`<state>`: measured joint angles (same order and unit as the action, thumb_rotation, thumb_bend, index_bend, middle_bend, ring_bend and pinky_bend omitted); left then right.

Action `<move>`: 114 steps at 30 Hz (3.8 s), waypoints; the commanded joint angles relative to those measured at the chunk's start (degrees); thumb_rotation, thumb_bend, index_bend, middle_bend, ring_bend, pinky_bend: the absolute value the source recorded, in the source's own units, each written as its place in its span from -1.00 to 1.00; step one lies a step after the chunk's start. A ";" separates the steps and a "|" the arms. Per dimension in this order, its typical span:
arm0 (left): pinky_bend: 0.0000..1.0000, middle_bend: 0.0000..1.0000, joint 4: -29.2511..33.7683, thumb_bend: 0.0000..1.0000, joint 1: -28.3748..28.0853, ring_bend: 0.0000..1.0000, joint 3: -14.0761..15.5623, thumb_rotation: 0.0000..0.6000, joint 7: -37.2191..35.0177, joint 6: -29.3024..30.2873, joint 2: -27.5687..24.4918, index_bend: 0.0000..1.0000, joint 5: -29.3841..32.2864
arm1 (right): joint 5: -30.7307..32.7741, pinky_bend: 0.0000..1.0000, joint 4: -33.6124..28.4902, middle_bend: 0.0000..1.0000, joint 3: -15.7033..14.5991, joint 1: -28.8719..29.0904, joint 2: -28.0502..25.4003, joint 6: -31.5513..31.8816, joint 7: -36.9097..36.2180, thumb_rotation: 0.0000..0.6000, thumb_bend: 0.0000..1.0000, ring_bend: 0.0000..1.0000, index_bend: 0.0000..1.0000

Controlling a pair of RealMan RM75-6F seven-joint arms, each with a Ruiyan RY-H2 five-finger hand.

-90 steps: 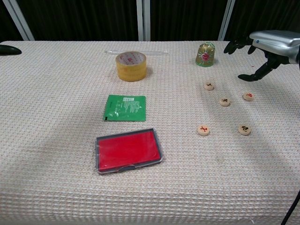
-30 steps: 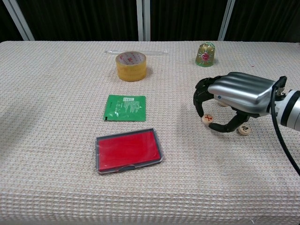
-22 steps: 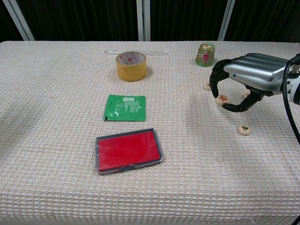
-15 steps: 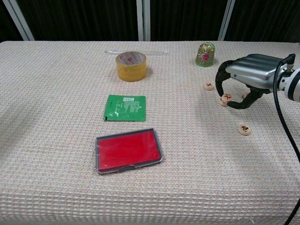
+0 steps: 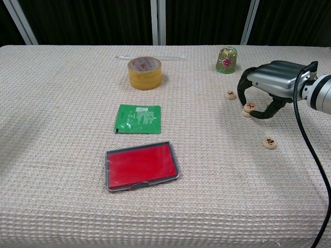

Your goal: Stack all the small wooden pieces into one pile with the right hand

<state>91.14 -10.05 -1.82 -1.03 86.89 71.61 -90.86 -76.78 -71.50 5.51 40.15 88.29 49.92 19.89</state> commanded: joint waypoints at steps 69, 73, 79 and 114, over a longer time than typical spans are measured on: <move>-0.53 -0.60 0.89 -1.00 0.61 -0.64 0.03 1.00 0.73 -0.06 -0.43 -0.55 -0.59 | -10.15 -0.68 -13.37 -0.46 -8.64 -8.76 -9.31 13.91 -3.02 1.00 -0.51 -0.82 -0.22; -0.53 -0.60 1.00 -1.00 0.78 -0.64 0.09 1.00 0.85 0.02 -0.32 -0.55 -0.50 | -13.53 -0.69 -14.26 -0.46 -11.77 -10.97 -10.76 15.77 -4.49 1.00 -0.54 -0.82 -0.16; -0.53 -0.60 1.30 -1.00 0.55 -0.64 0.14 1.00 1.31 -0.24 -0.07 -0.55 -0.92 | -13.75 -0.69 -11.39 -0.47 -12.43 -11.65 -8.70 13.91 -4.06 1.00 -0.52 -0.82 -0.16; -0.53 -0.60 1.02 -1.00 1.65 -0.64 0.24 1.00 0.71 0.66 -0.39 -0.55 -0.74 | -9.20 -0.71 -9.79 -0.39 -2.28 -6.75 -8.69 9.52 -3.11 1.00 -0.29 -0.82 0.06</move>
<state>92.16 -8.40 -1.58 -0.32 87.55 71.22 -91.59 -87.58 -80.79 2.05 32.33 80.43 60.93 16.36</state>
